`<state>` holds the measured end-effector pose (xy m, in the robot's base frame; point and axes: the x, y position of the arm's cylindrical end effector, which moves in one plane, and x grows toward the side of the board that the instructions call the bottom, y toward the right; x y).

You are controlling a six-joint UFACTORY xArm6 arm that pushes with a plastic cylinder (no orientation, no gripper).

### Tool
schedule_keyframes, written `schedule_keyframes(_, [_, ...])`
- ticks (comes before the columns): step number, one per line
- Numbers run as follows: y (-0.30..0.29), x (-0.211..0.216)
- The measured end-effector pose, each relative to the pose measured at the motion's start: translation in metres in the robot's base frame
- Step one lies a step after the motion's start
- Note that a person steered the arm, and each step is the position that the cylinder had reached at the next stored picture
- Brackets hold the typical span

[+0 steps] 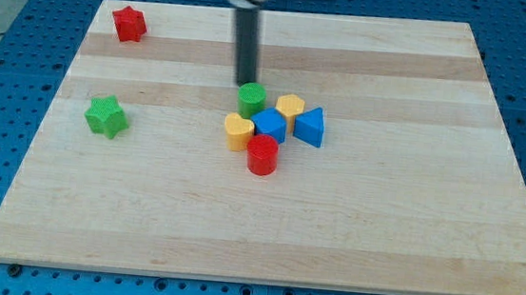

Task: Slide the green star to the right of the red star

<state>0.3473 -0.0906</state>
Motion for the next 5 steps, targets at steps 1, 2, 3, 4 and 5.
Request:
schedule_keyframes(1, [-0.078, 0.040])
schedule_keyframes(2, [-0.118, 0.131])
schedule_keyframes(3, [-0.083, 0.179])
schedule_keyframes(4, [-0.152, 0.218])
schedule_keyframes(5, [-0.203, 0.184])
